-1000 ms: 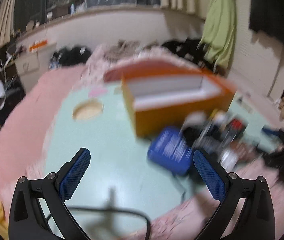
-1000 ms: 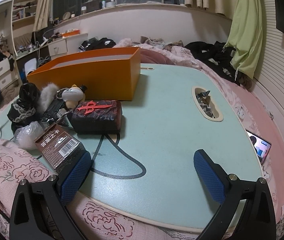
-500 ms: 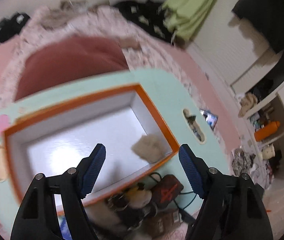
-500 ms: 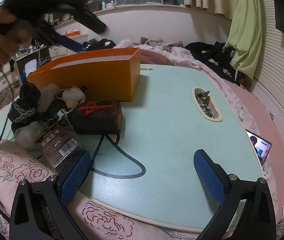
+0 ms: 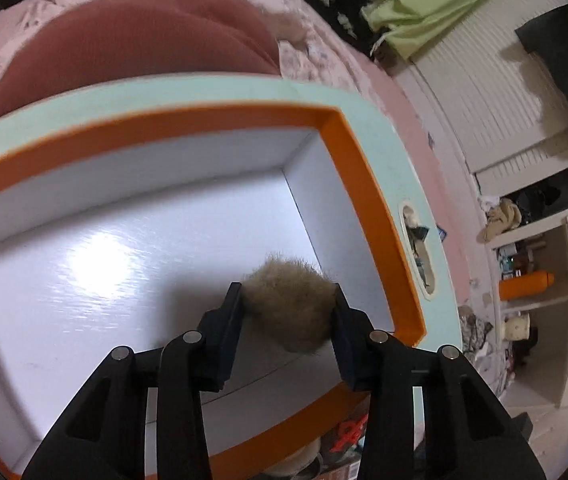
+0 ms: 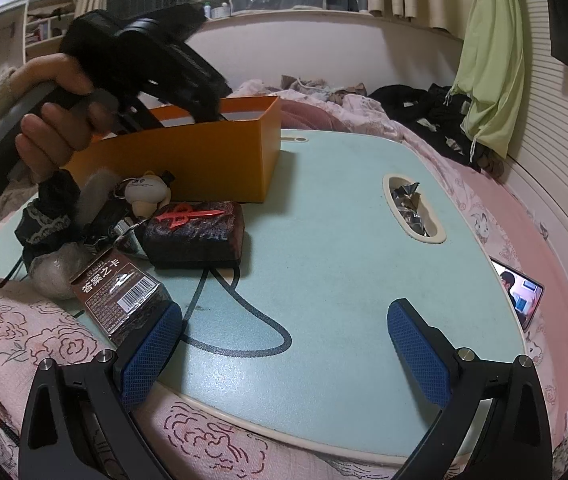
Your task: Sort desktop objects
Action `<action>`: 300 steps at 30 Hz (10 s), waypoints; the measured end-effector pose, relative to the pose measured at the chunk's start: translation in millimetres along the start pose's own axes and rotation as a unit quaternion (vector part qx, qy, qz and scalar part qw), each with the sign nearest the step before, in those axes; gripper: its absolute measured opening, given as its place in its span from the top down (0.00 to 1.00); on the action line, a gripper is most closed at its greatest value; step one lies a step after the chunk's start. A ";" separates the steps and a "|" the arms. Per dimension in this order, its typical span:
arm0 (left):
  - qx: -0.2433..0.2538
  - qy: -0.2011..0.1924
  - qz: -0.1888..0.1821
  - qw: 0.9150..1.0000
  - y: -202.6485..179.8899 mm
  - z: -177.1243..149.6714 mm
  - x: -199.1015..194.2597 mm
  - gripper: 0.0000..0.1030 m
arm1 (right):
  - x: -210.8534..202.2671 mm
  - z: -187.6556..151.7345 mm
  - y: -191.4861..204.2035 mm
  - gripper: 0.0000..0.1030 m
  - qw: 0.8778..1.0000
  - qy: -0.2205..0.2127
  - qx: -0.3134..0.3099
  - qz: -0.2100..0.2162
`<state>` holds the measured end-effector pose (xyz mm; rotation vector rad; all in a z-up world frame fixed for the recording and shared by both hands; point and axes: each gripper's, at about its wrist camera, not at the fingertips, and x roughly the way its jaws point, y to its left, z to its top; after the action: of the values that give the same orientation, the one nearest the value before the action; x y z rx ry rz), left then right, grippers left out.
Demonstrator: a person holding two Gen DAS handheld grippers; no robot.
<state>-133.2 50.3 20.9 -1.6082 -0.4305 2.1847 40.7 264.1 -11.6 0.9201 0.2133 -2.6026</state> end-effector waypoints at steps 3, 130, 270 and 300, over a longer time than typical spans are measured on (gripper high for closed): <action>0.005 -0.044 -0.021 0.999 2.7 -2.5 -35.0 0.75 | 0.3 -0.2 0.1 0.00 1.000 -0.001 0.000 0.000; 0.123 -0.209 0.173 0.955 65.1 -228.0 -69.3 0.00 | 17.3 11.9 9.9 0.00 1.000 0.020 0.002 -0.007; 0.132 -0.183 0.183 0.957 56.2 -200.9 -52.0 0.08 | 1.2 6.3 12.7 0.13 1.000 -0.002 -0.017 0.019; 0.133 -0.186 0.182 0.956 59.8 -209.1 -54.3 0.05 | -21.5 25.7 61.0 0.15 0.982 -0.017 -0.096 0.161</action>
<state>73.3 -25.2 -23.0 -1.2030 0.0728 2.6973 65.2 207.6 20.8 0.7715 0.2773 -2.2537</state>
